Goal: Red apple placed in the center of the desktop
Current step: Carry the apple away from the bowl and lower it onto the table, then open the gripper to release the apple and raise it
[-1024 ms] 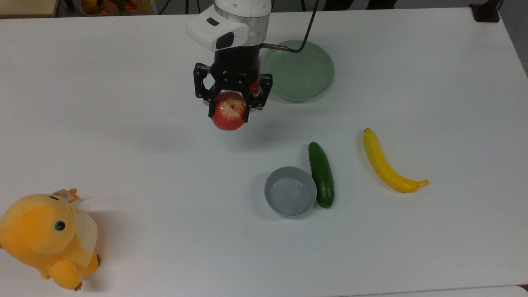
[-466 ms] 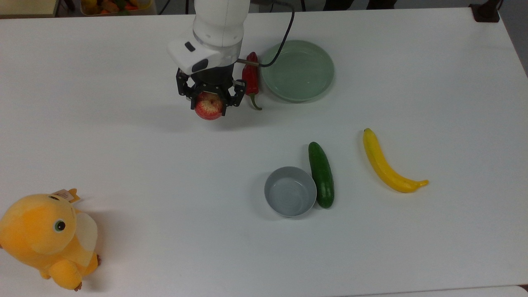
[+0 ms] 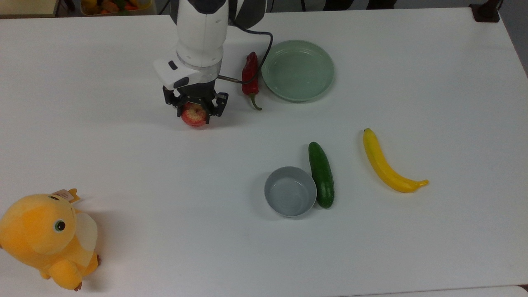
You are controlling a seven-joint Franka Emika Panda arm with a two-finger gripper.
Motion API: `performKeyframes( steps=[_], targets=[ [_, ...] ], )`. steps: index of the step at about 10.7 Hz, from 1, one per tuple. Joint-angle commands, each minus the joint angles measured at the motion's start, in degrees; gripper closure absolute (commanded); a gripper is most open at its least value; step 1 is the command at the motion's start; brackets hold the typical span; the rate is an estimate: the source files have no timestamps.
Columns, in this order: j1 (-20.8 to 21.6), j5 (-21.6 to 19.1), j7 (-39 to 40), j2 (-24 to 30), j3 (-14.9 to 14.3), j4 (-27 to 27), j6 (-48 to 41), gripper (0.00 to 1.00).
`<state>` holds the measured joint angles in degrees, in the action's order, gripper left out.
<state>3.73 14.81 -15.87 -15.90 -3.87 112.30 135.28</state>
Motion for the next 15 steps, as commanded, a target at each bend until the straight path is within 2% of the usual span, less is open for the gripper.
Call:
performKeyframes(
  steps=[1, 2, 3, 5, 6, 9, 11, 13, 15],
  targets=[
    [-0.7, -1.3, 1.7, 0.1, -1.3, 2.2, 5.1, 0.82],
    [-0.8, -1.3, 1.6, 0.1, -1.3, 2.2, 5.6, 0.82],
    [-0.8, -1.3, 1.5, 0.1, -1.3, 2.2, 5.7, 0.7],
    [-0.8, -1.3, 1.2, 0.2, -1.4, 2.1, 5.2, 0.12],
    [-0.7, -1.3, 1.2, 0.3, -1.4, 2.1, 4.9, 0.0],
    [-0.7, -1.3, 1.1, 2.4, -1.4, 0.6, 2.2, 0.0],
    [-0.7, -2.2, 0.9, 4.7, -1.3, -3.6, -3.1, 0.0],
    [-0.7, -8.3, 1.2, 7.5, -1.3, -10.0, -11.0, 0.0],
    [-0.7, -13.0, 1.4, 9.2, -1.3, -17.7, -23.4, 0.0]
  ],
)
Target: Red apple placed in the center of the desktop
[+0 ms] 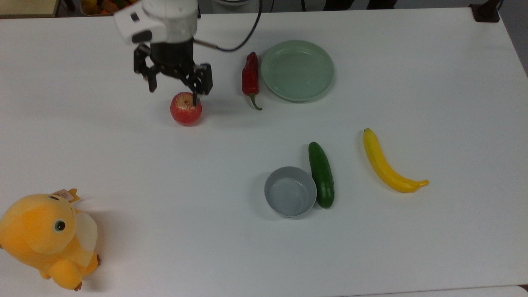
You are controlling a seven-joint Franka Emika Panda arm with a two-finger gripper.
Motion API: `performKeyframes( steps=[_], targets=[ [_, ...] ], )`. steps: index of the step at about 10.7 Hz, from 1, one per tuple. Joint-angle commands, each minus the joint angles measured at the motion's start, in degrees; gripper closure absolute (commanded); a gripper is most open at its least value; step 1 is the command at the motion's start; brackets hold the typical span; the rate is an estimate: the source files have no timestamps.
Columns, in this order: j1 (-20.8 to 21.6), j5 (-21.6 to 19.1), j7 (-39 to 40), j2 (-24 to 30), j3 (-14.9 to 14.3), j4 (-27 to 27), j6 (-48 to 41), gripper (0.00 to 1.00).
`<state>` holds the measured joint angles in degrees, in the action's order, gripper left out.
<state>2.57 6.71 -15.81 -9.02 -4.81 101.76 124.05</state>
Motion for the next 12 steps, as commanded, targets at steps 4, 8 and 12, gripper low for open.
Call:
performKeyframes(
  steps=[4, 8, 12],
  targets=[
    [0.9, -11.4, 5.9, 8.2, 0.0, -10.5, -28.2, 0.0],
    [3.0, -12.0, 19.8, 10.1, -0.5, -8.0, -28.3, 0.0],
    [2.9, -12.0, 18.6, 9.8, -0.5, -7.0, -25.1, 0.0]
  ],
)
